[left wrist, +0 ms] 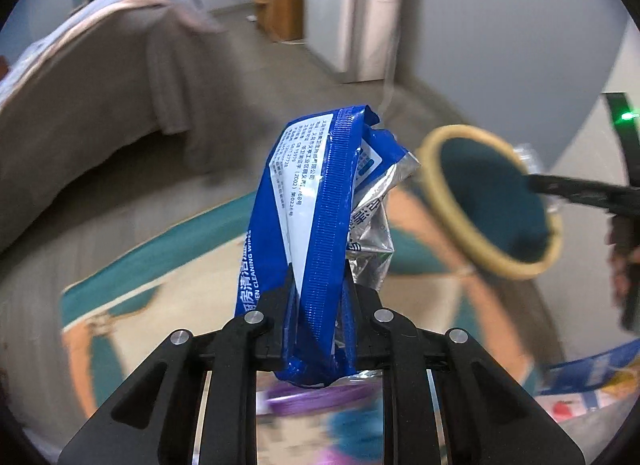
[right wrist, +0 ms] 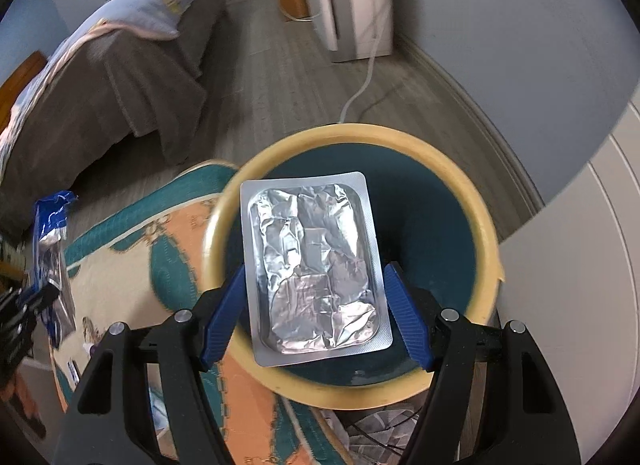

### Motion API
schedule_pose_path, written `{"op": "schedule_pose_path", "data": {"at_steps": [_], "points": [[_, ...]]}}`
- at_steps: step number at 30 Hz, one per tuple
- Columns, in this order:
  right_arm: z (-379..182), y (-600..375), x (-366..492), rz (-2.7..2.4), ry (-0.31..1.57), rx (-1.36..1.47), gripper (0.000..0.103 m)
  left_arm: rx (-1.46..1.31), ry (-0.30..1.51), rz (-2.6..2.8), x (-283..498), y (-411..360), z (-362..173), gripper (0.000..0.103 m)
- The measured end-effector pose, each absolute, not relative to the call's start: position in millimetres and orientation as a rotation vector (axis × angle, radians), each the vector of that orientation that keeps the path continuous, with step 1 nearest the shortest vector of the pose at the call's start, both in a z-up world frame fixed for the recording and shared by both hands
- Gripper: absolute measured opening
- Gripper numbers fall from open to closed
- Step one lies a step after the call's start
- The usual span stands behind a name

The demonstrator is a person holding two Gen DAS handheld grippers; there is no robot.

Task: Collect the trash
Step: 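Carry the wipes packet into the bin and open left tool while right tool drops the foil tray, then move both open tools back over the cushion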

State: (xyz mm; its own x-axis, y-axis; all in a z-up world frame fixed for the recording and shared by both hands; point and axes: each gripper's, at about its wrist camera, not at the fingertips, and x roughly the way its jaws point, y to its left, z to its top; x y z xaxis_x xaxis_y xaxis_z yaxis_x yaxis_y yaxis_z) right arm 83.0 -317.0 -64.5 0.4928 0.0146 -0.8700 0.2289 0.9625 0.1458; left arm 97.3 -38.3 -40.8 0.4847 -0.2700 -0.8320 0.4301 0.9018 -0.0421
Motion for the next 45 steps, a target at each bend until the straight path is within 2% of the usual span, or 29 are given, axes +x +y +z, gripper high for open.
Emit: {"op": "schedule_pose_path", "data": {"at_steps": [12, 22, 27, 30, 32, 34, 36, 38, 41, 43, 45], "points": [[-75, -373, 69, -0.266, 1.042, 0.377, 0.069, 0.187, 1.041, -0.591, 95, -163, -49, 0.020], [-72, -378, 65, -0.267, 0.998, 0.417, 0.069, 0.210, 0.975, -0.620, 105, -209, -32, 0.021], [-69, -375, 62, -0.265, 0.989, 0.411, 0.070, 0.201, 0.934, -0.630, 102, -208, -25, 0.028], [-68, -371, 63, -0.258, 0.991, 0.397, 0.081, 0.185, 0.931, -0.610, 103, -199, -25, 0.039], [-67, -370, 64, -0.250, 0.988, 0.388, 0.083, 0.178, 0.928, -0.601, 103, -191, -24, 0.048], [-65, -366, 66, -0.244, 0.991, 0.366, 0.090, 0.199, 0.915, -0.593, 98, -184, -23, 0.052], [-61, -360, 66, -0.232, 0.989, 0.338, 0.096, 0.224, 0.895, -0.584, 91, -177, -19, 0.063], [-56, -356, 67, -0.230, 0.985, 0.315, 0.097, 0.261, 0.862, -0.569, 82, -164, -14, 0.073], [-45, -344, 67, -0.207, 0.978, 0.289, 0.097, 0.291, 0.839, -0.527, 74, -142, -6, 0.075], [-38, -333, 65, -0.184, 0.978, 0.270, 0.097, 0.273, 0.843, -0.490, 69, -126, 2, 0.085], [-28, -319, 61, -0.173, 0.986, 0.241, 0.097, 0.233, 0.834, -0.455, 61, -102, 16, 0.085]]}}
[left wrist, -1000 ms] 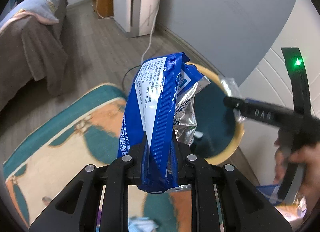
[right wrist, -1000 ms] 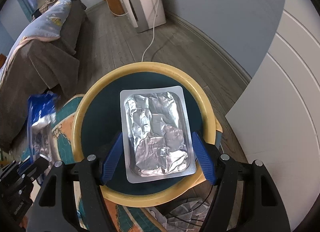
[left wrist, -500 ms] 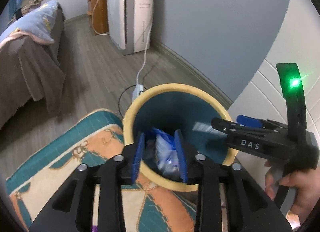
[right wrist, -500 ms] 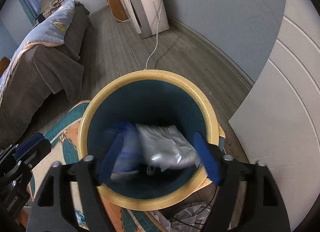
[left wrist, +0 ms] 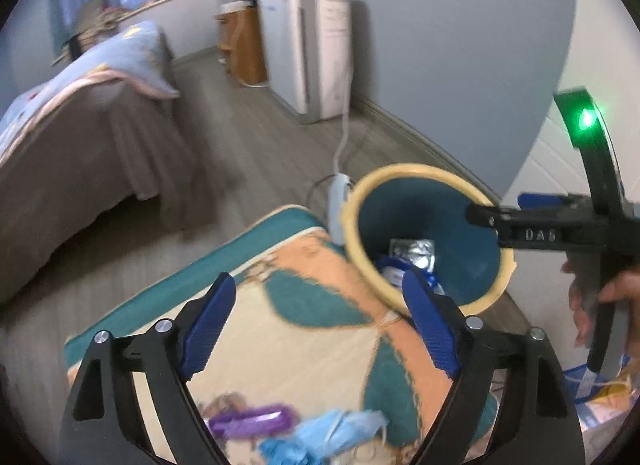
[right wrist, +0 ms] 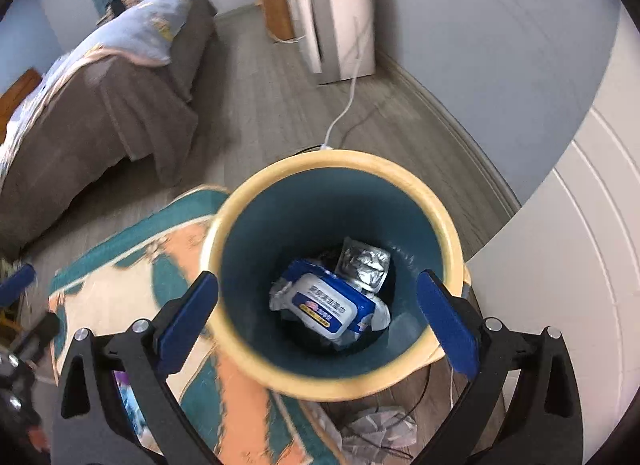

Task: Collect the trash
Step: 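Move both open tools back over the cushion, then grasp the small white COLTALIN box with the left tool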

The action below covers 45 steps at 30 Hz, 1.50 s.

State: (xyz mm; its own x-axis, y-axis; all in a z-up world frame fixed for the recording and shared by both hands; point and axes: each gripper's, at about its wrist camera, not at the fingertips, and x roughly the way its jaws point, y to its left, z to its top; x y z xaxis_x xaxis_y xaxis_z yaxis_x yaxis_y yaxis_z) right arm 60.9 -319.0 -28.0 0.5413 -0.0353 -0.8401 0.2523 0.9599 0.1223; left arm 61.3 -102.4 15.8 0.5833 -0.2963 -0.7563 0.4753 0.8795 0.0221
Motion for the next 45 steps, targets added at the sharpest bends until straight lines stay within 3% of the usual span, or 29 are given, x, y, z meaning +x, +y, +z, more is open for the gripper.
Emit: {"op": "schedule_pose_path", "data": {"at_steps": [10, 17, 27, 34, 38, 45], "points": [[31, -228, 18, -0.053, 0.914, 0.220, 0.097, 0.190, 0.747, -0.322, -1, -10, 67, 0.092], [24, -181, -10, 0.018, 0.912, 0.220, 0.097, 0.110, 0.759, -0.240, -32, 48, 57, 0.093], [-30, -152, -4, -0.013, 1.038, 0.106, 0.097, 0.022, 0.807, -0.151, -31, 115, 16, 0.093], [-67, -123, 20, -0.018, 1.129, 0.067, 0.097, 0.055, 1.026, -0.053, -10, 148, -68, 0.092], [-83, -112, 29, 0.007, 1.163, 0.129, 0.097, 0.028, 1.140, -0.019, -1, 148, -110, 0.090], [-113, -114, 33, 0.008, 1.236, 0.171, 0.095, -0.026, 1.169, -0.015, 8, 143, -132, 0.089]]}}
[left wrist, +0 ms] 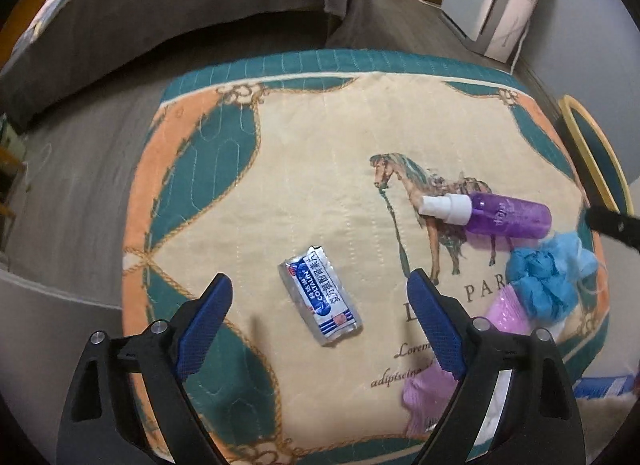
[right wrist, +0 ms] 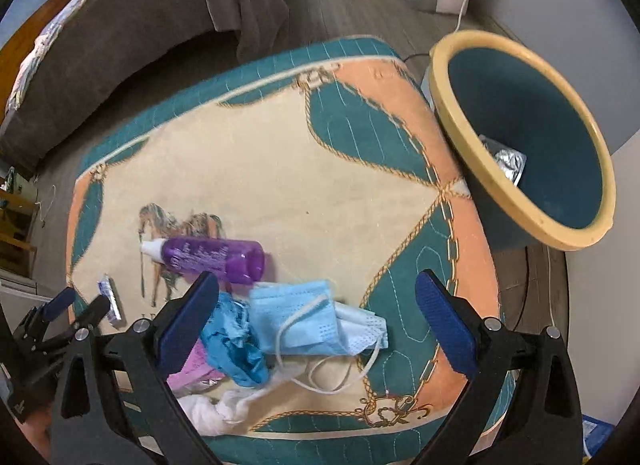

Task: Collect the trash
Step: 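Grasp the small white COLTALIN box with the left tool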

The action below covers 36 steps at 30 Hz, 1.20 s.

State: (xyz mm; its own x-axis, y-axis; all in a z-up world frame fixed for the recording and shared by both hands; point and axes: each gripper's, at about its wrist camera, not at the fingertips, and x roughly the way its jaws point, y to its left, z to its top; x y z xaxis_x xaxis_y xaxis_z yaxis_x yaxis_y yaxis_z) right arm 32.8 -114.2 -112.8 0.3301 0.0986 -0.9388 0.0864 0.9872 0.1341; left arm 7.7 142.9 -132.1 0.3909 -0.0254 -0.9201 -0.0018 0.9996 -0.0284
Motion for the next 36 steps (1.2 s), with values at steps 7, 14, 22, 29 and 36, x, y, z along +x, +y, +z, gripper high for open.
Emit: {"op": "schedule_pose_path", "data": {"at_steps": [7, 14, 22, 29, 36], "points": [[-126, -119, 33, 0.022, 1.295, 0.170, 0.073, -0.069, 1.207, 0.019, 13, 146, -142, 0.079], [-142, -121, 31, 0.081, 1.372, 0.250, 0.066, -0.049, 1.247, 0.034, 13, 150, -150, 0.067], [-132, -119, 32, 0.137, 1.358, 0.299, 0.010, -0.057, 1.284, 0.041, 16, 157, -156, 0.032], [-112, -120, 36, 0.140, 1.290, 0.280, 0.007, -0.015, 1.194, -0.007, 15, 145, -135, 0.031], [-62, -119, 41, 0.151, 1.158, 0.208, 0.004, -0.051, 1.068, -0.091, 18, 134, -98, 0.031]]}}
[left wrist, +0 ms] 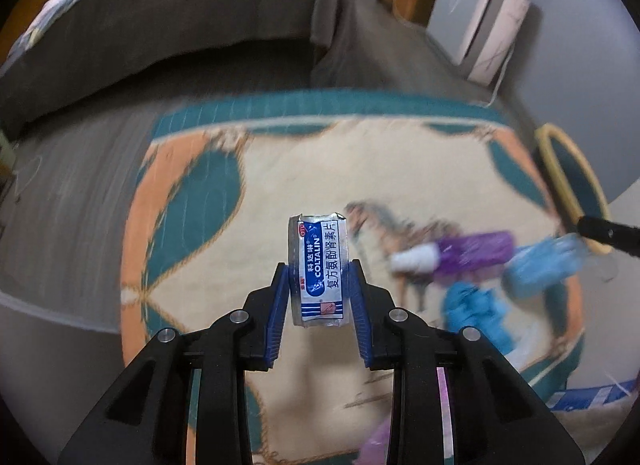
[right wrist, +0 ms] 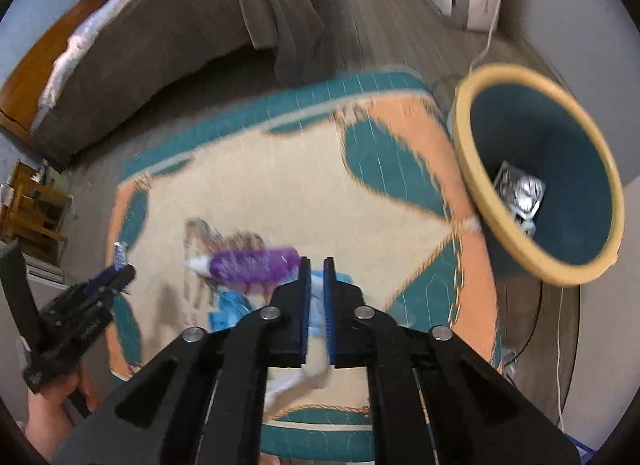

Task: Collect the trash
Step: 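Grasp the small white COLTALIN box with the left tool, then grasp the blue face mask with the right tool, then carry the COLTALIN box and blue mask over the bin with both tools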

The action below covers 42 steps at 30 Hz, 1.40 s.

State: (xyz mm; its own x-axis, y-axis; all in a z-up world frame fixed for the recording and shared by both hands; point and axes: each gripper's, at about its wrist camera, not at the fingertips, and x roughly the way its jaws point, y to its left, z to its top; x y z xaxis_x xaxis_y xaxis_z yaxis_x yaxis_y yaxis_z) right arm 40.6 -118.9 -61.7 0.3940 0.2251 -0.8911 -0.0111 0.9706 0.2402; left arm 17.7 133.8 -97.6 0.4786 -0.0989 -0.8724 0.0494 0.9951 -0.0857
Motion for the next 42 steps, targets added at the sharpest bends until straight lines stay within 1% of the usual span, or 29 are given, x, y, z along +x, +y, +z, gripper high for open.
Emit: {"op": "schedule_pose_path", "data": {"at_steps": [7, 9, 11, 12, 14, 15, 16, 18, 19, 21, 22, 25, 26, 27, 28, 29, 31, 35, 38, 42], "points": [[-16, -126, 44, 0.163, 1.029, 0.170, 0.004, 0.011, 0.961, -0.168, 19, 105, -60, 0.031], [-22, -135, 46, 0.144, 1.044, 0.188, 0.004, 0.017, 0.951, -0.186, 16, 98, -56, 0.031], [-40, -146, 50, 0.107, 1.101, 0.218, 0.005, 0.021, 0.957, -0.196, 16, 93, -56, 0.031], [-51, -150, 52, 0.094, 1.132, 0.231, 0.007, 0.021, 0.963, -0.201, 16, 91, -57, 0.031], [-68, -155, 53, 0.074, 1.181, 0.249, 0.022, 0.017, 0.972, -0.204, 15, 89, -58, 0.031], [-81, -158, 55, 0.055, 1.211, 0.271, 0.037, 0.016, 0.973, -0.205, 15, 88, -58, 0.031], [-89, -159, 54, 0.045, 1.228, 0.282, 0.046, 0.016, 0.973, -0.208, 16, 86, -57, 0.031], [-103, -158, 55, 0.029, 1.256, 0.288, 0.048, 0.022, 0.972, -0.216, 16, 84, -58, 0.031], [-108, -156, 56, 0.021, 1.267, 0.286, 0.054, 0.026, 0.971, -0.217, 15, 83, -58, 0.031], [-118, -155, 59, 0.012, 1.282, 0.290, 0.063, 0.032, 0.971, -0.219, 15, 85, -59, 0.031], [-122, -154, 60, 0.010, 1.287, 0.292, 0.063, 0.030, 0.972, -0.219, 15, 85, -59, 0.031], [-134, -146, 62, 0.013, 1.315, 0.294, 0.063, 0.030, 0.974, -0.217, 16, 86, -60, 0.031], [-136, -143, 62, 0.015, 1.319, 0.284, 0.060, 0.037, 0.973, -0.216, 16, 86, -60, 0.031], [-139, -139, 63, 0.021, 1.323, 0.268, 0.044, 0.043, 0.973, -0.216, 16, 85, -60, 0.031], [-141, -137, 64, 0.029, 1.324, 0.264, 0.019, 0.055, 0.971, -0.218, 16, 83, -60, 0.031], [-141, -135, 65, 0.042, 1.325, 0.270, 0.013, 0.062, 0.969, -0.221, 17, 82, -60, 0.031], [-134, -134, 64, 0.041, 1.314, 0.279, 0.012, 0.079, 0.962, -0.230, 16, 79, -59, 0.031], [-86, -133, 62, 0.058, 1.231, 0.262, 0.011, 0.101, 0.950, -0.246, 16, 73, -55, 0.031], [-32, -135, 61, 0.078, 1.134, 0.166, 0.011, 0.091, 0.946, -0.264, 16, 69, -53, 0.031], [9, -146, 51, 0.045, 1.021, 0.018, 0.011, 0.102, 0.949, -0.282, 16, 61, -55, 0.031]]}}
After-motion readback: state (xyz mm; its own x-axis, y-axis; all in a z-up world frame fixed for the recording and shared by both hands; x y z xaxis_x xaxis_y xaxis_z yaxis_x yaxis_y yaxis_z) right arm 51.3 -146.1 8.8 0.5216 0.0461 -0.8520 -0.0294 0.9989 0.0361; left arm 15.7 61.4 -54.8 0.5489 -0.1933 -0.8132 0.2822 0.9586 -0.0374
